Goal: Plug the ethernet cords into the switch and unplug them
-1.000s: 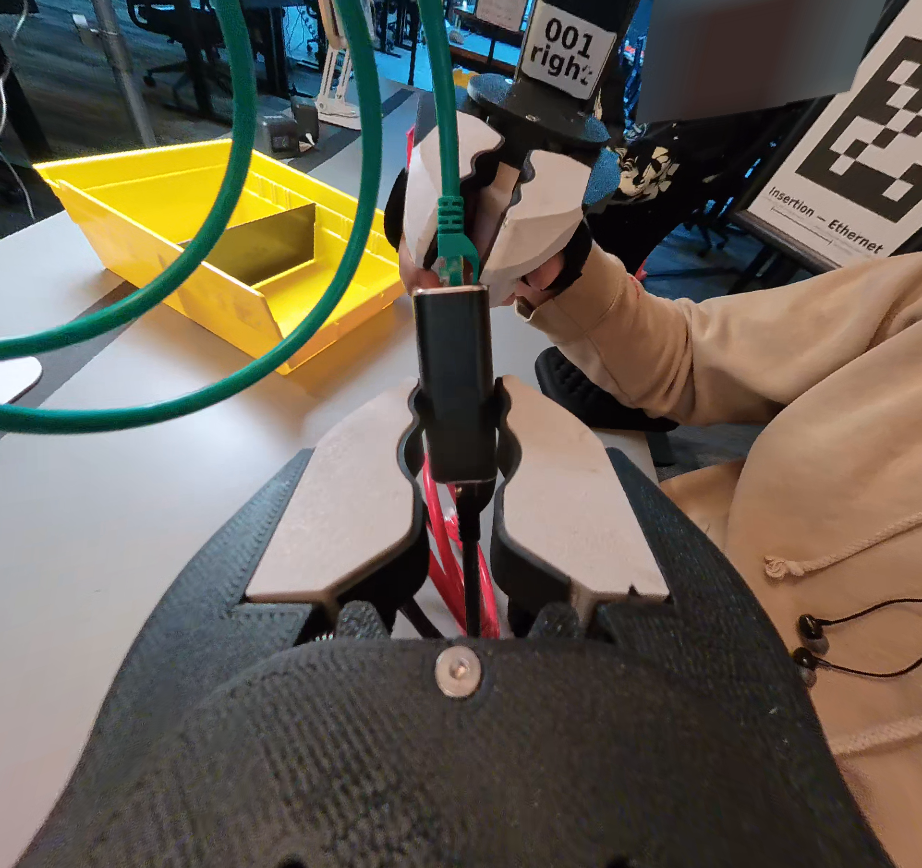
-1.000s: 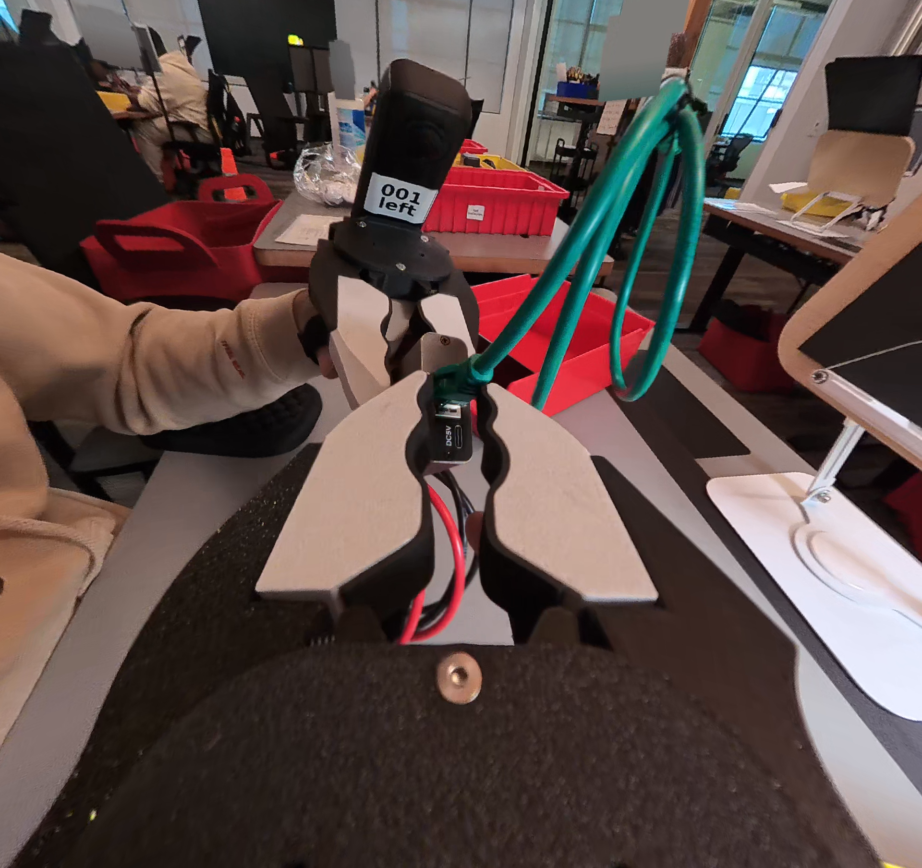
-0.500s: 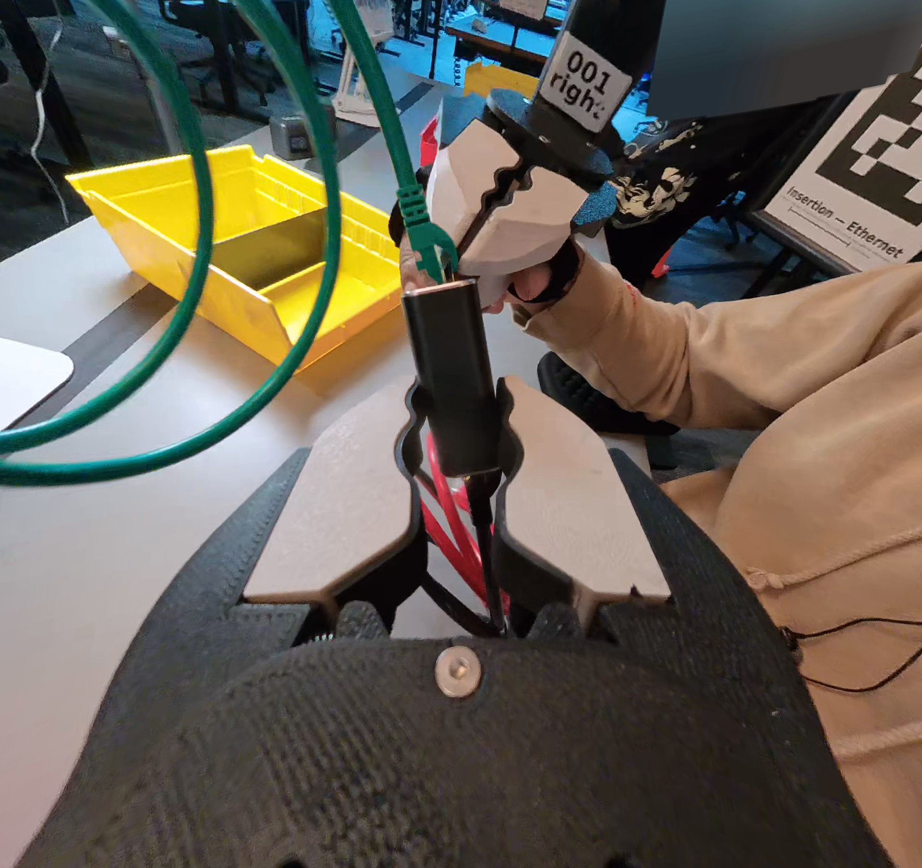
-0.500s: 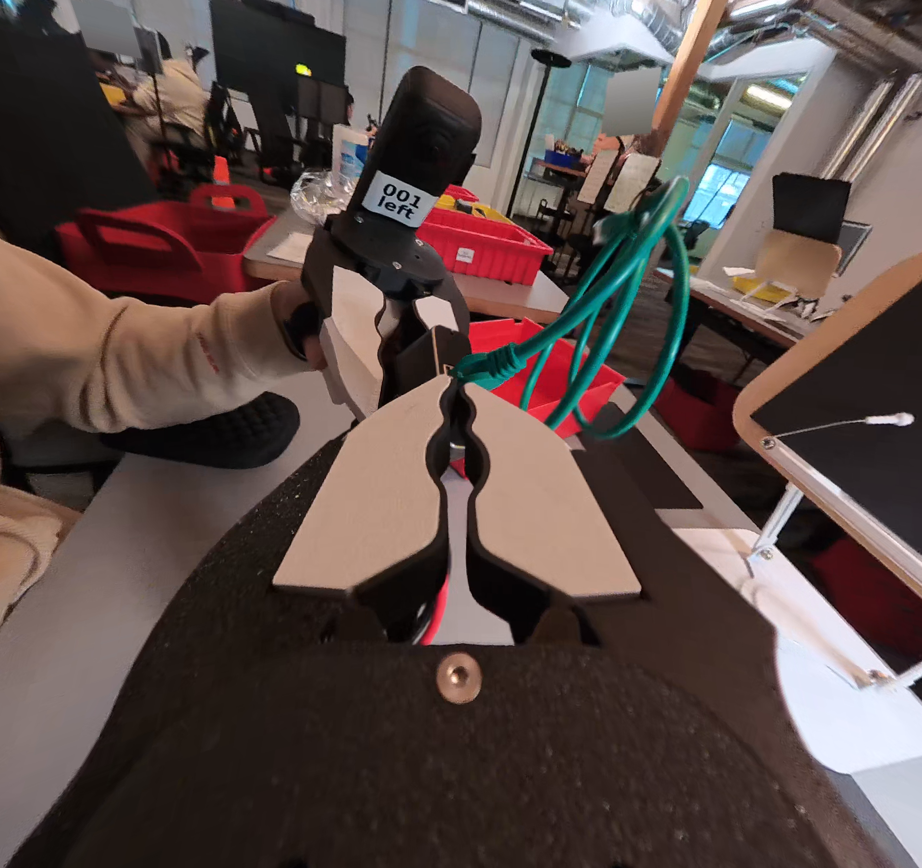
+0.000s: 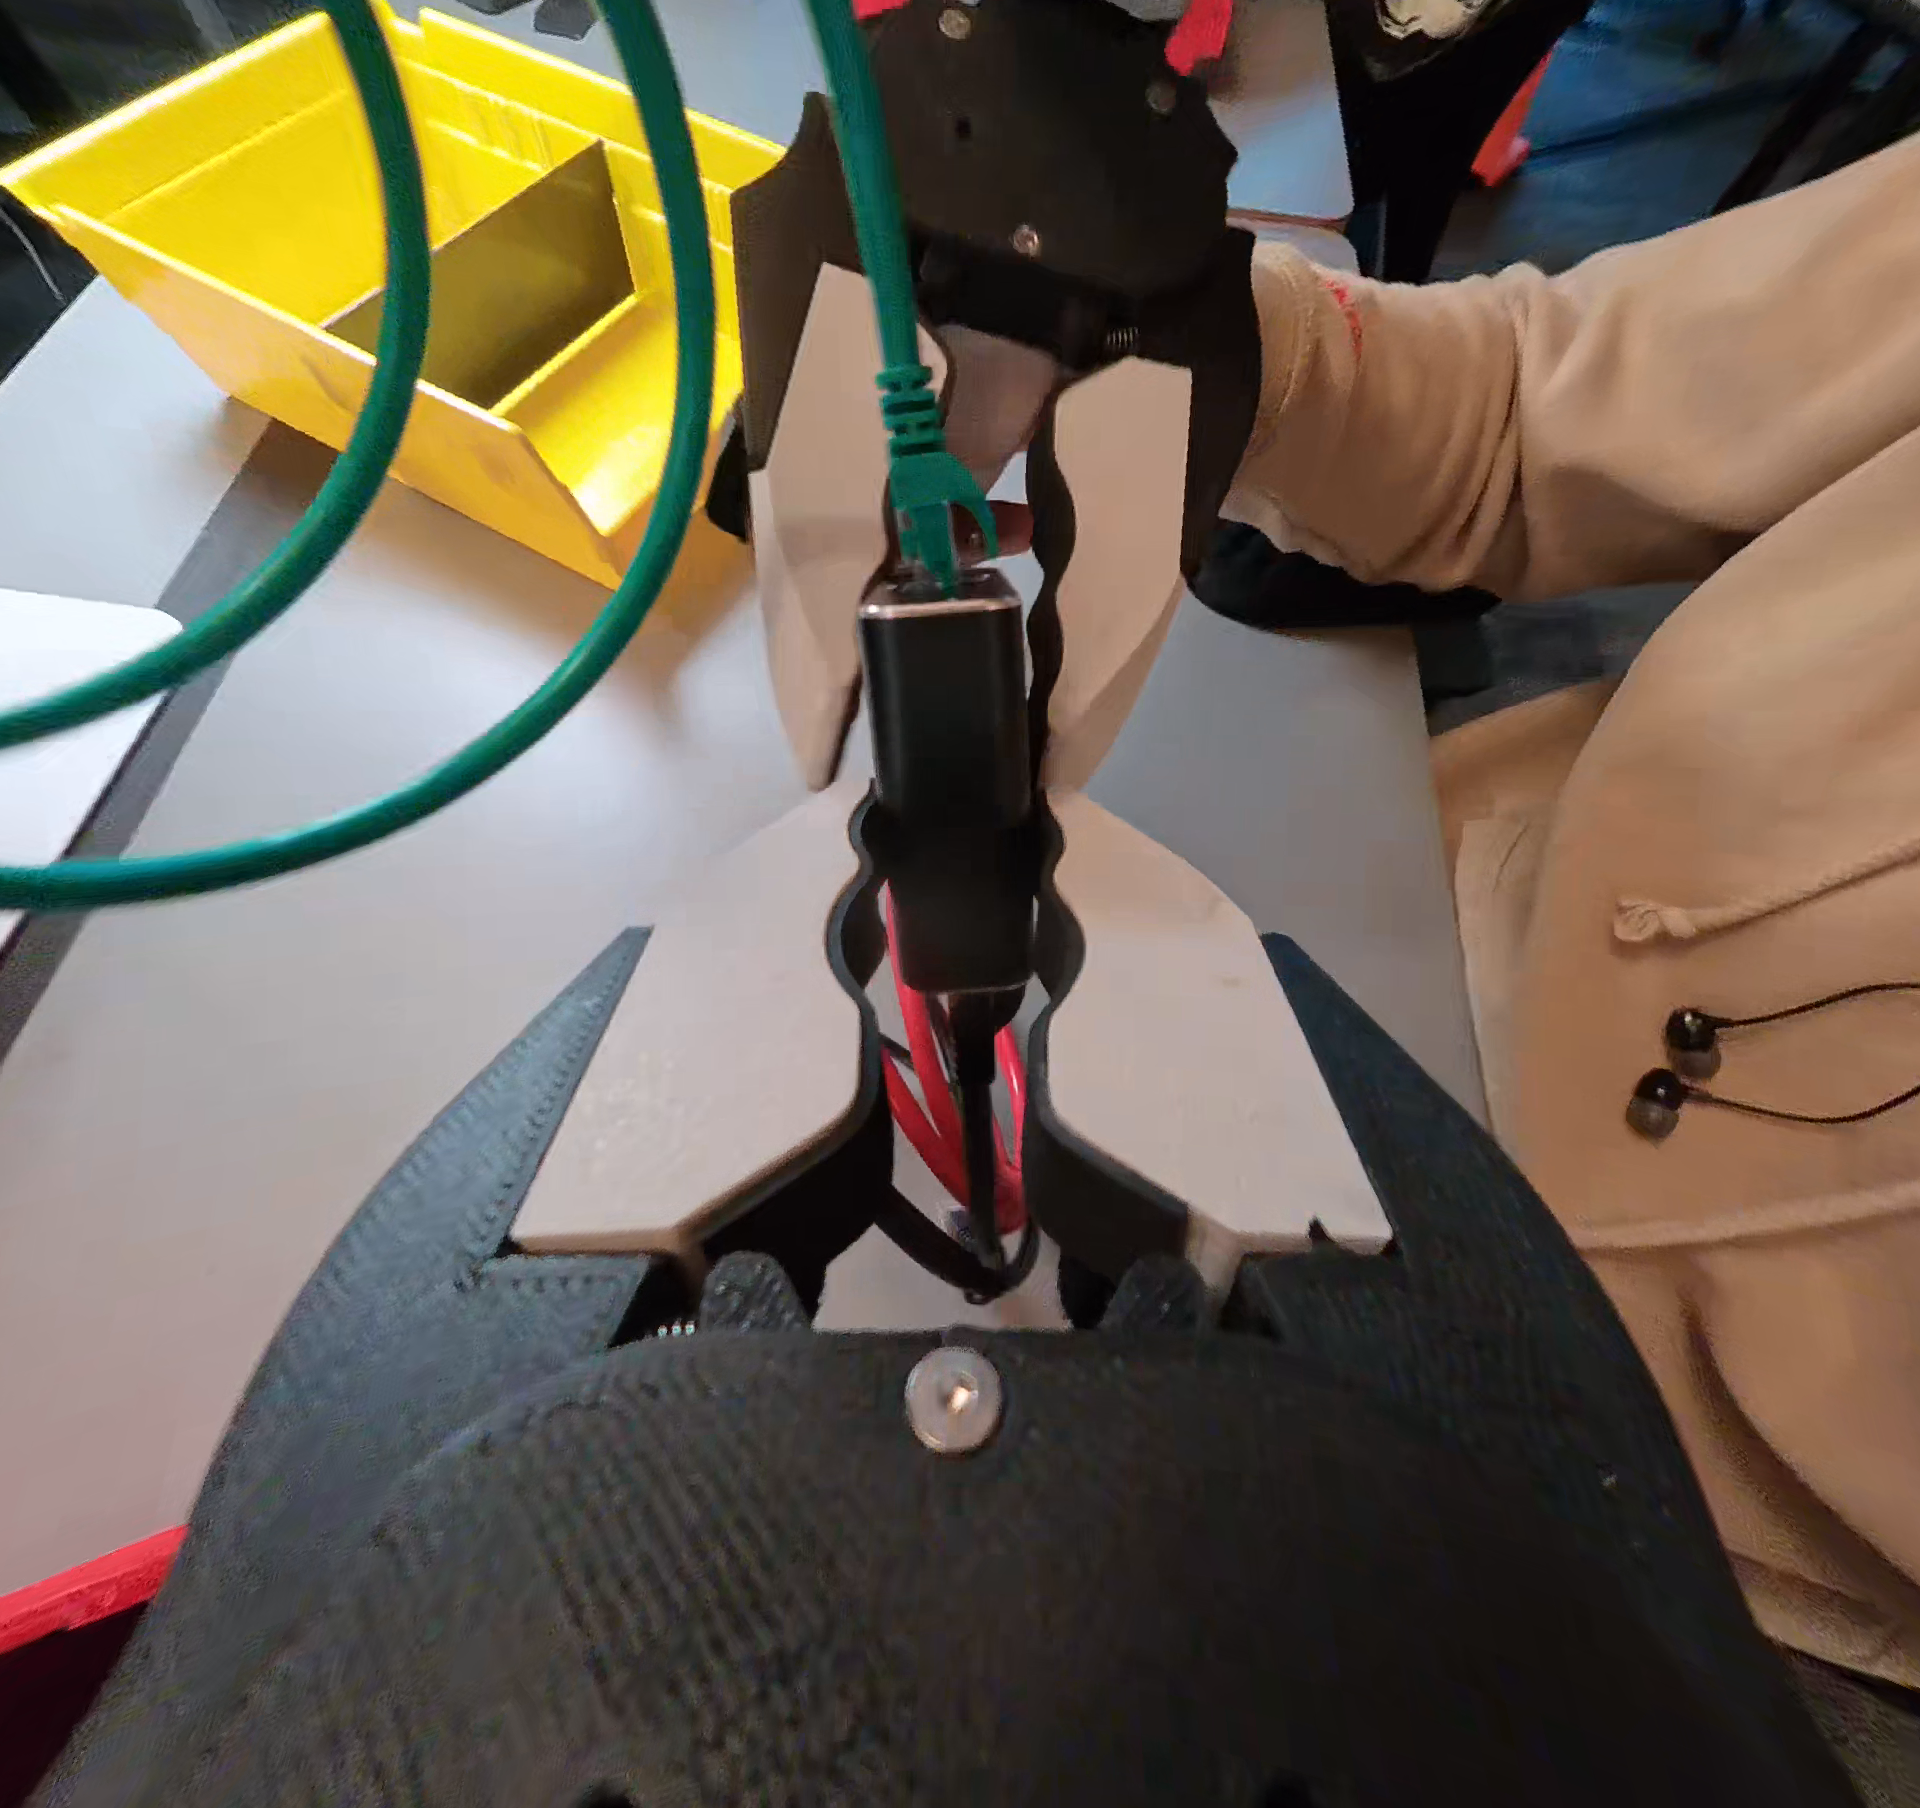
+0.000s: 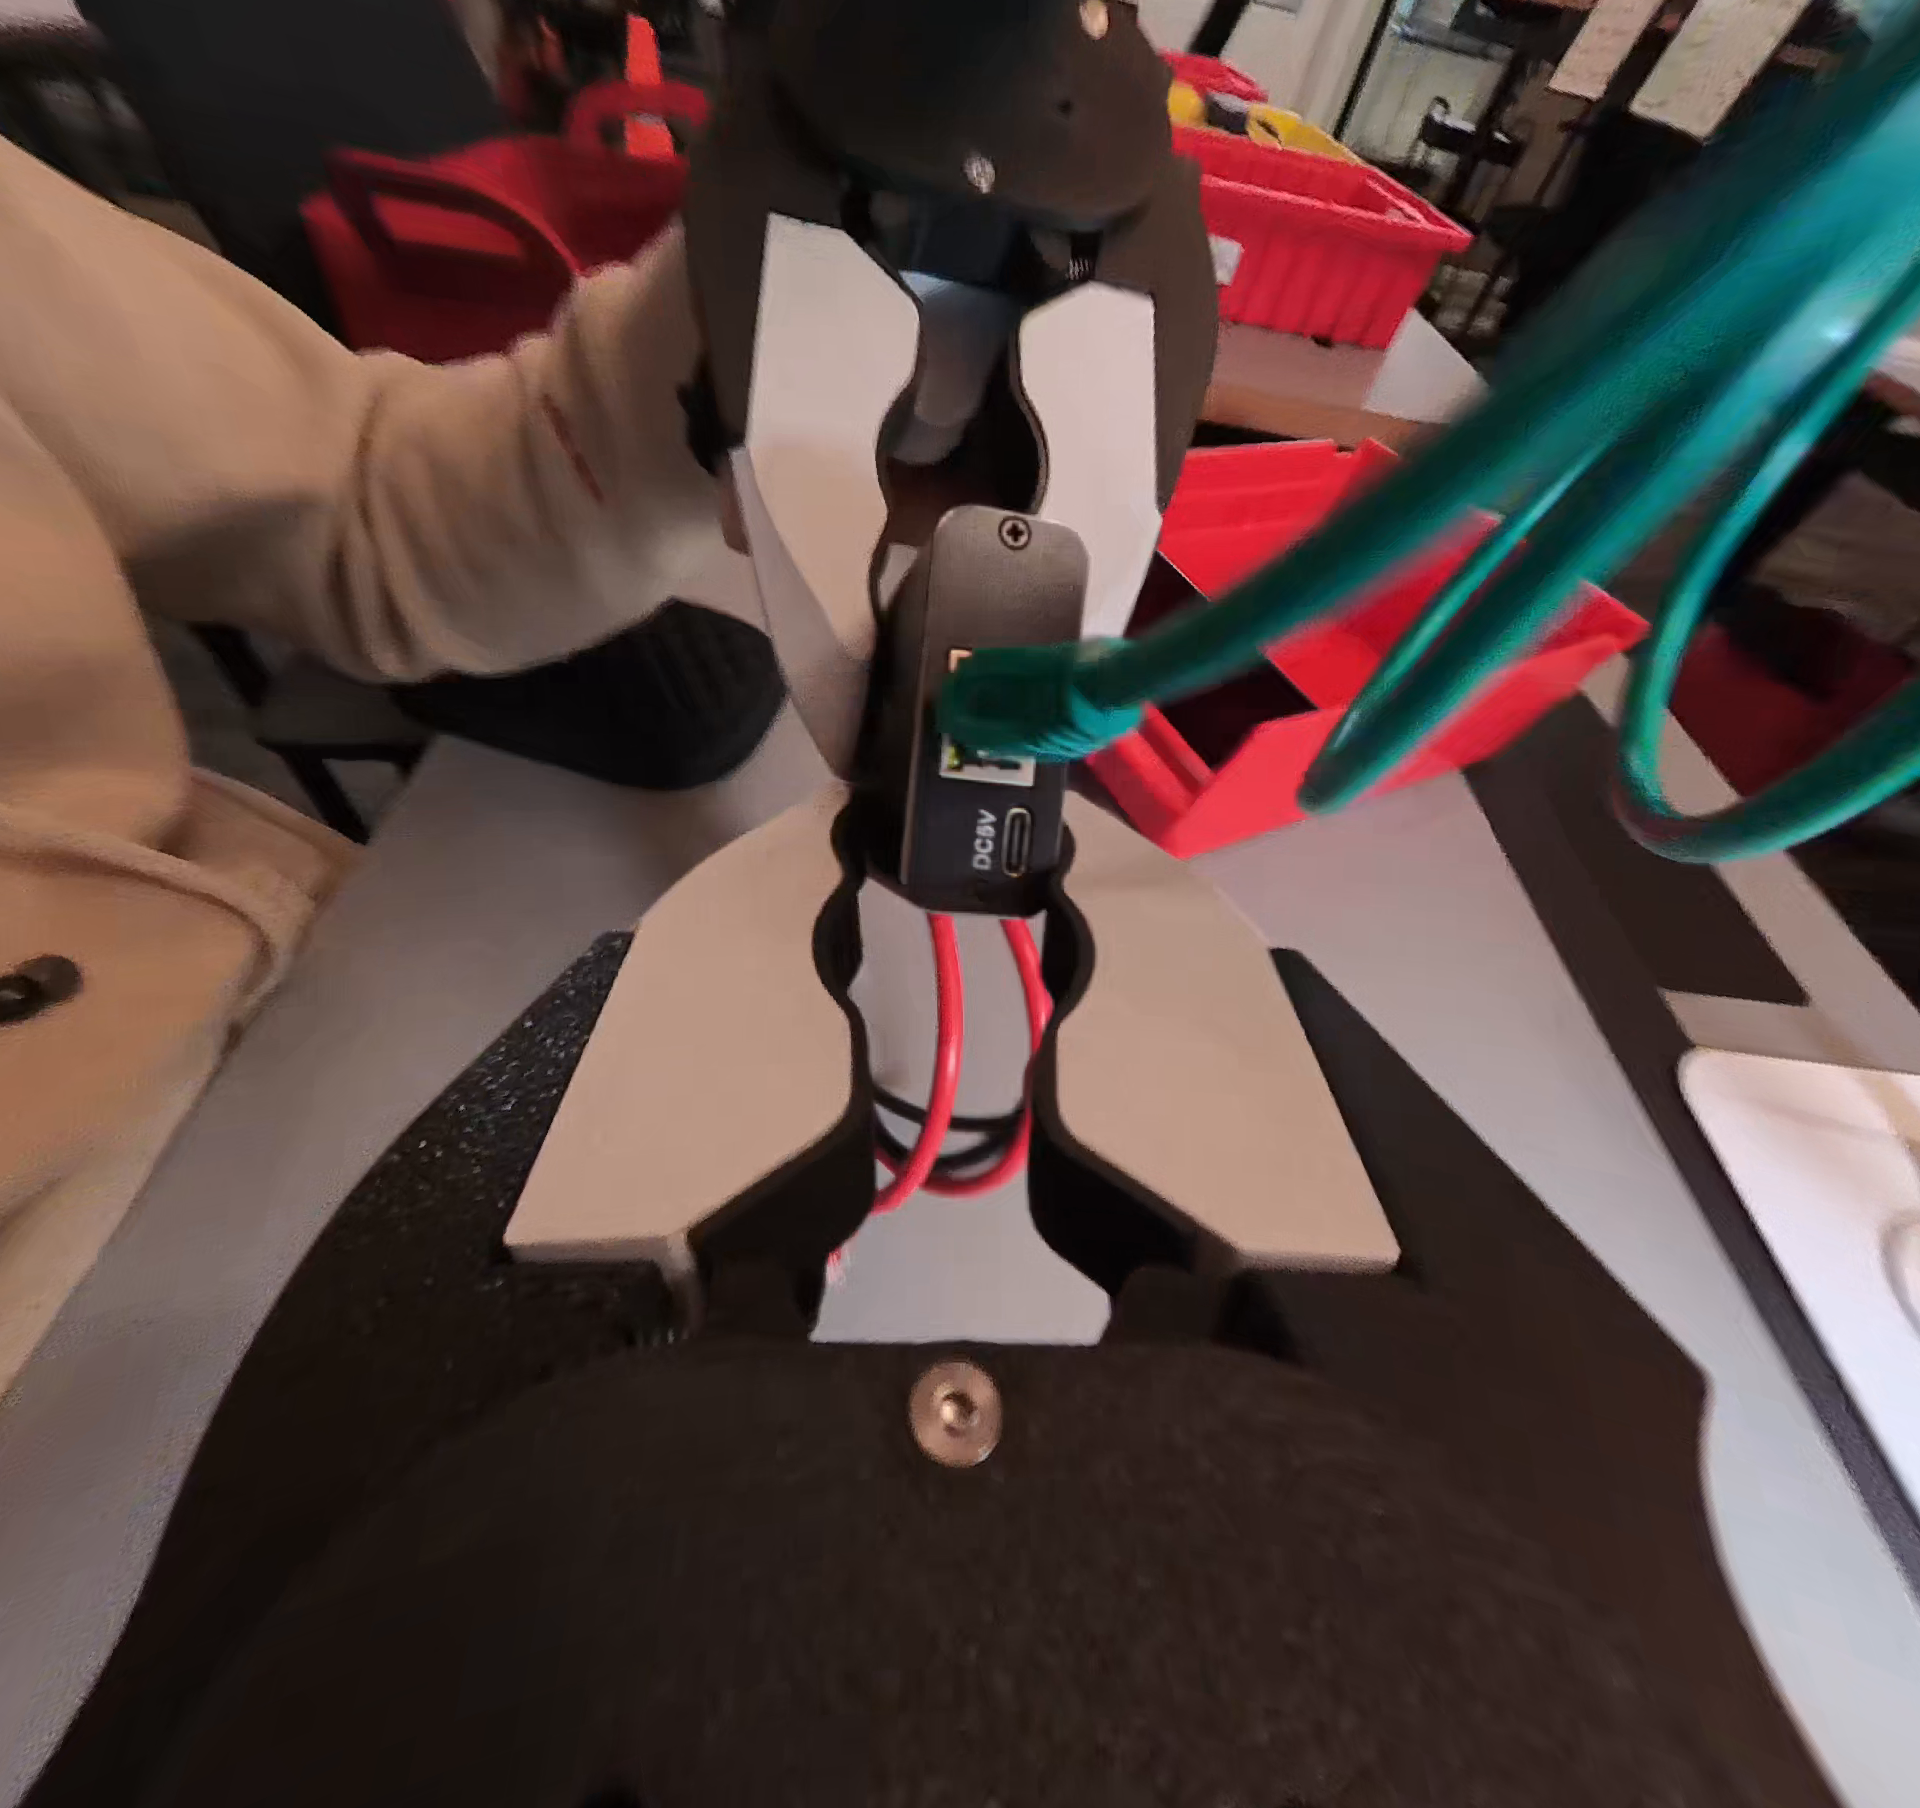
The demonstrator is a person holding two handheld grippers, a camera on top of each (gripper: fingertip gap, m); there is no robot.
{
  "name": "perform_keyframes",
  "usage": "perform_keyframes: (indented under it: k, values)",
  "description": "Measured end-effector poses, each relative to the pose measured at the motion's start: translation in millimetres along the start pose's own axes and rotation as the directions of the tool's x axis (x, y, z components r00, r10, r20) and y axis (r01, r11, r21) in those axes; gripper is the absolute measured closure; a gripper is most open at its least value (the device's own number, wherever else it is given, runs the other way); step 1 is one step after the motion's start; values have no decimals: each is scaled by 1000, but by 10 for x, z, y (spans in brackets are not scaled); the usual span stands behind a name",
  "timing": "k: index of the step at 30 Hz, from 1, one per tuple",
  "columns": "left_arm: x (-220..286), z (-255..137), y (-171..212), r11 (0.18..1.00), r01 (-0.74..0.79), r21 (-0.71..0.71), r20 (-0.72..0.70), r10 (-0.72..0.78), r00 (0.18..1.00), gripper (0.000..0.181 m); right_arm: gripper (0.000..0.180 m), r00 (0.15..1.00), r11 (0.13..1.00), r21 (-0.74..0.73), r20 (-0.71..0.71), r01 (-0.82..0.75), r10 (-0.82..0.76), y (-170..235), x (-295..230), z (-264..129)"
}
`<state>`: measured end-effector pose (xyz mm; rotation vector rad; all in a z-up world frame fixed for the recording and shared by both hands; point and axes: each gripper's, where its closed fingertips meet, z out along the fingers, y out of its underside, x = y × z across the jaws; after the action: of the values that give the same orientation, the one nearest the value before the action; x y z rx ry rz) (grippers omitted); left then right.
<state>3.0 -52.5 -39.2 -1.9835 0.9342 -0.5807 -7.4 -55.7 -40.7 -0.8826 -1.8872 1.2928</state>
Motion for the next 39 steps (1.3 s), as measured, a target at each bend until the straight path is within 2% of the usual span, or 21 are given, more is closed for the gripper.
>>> perform_keyframes:
  k: [4,6,9,11,15,17,21,25,27,30,34,37,39]
  values:
    - [-133,-154,-196,986,-3,164,58,-7,998,153,154,997,996,90,-76,-22,29,-136,137,-91]
    - [-197,-311,-349,960,6,280,94,-34,995,142,155,988,981,181,-127,-68,92,-206,287,-199]
    - [-54,-459,-550,912,26,410,29,-41,999,145,155,960,921,371,-192,-123,205,-332,540,-456]
    - [144,-346,-601,907,48,419,-66,-22,998,150,155,952,841,528,-176,-123,250,-478,596,-663]
    - [314,304,-608,898,190,396,-215,-111,970,145,156,957,692,716,-129,-92,261,-750,531,-955]
    - [233,509,-675,824,311,474,-264,-204,943,142,156,962,674,737,-144,-53,234,-842,467,-1013]
    - [-2,216,-896,520,478,708,-397,-266,878,138,155,973,688,725,-150,-13,177,-869,369,-929]
    - [-145,-67,-885,410,430,804,-360,-241,901,141,155,974,691,718,-91,-79,206,-757,397,-797]
    - [-171,-112,-873,419,395,818,-322,-236,917,141,155,969,687,717,-65,-120,237,-706,423,-739]
    - [-234,-161,-845,453,253,855,-162,-230,960,145,155,964,694,699,-27,-170,263,-636,424,-635]
    - [-276,-208,-842,499,125,857,-18,-214,977,145,154,953,674,700,34,-238,302,-573,402,-506]
    - [-320,-236,-812,477,140,868,-29,-232,972,154,154,946,673,688,61,-271,318,-531,392,-440]
    - [-343,-186,-789,489,183,853,-64,-250,966,154,155,948,712,649,45,-267,314,-479,390,-374]
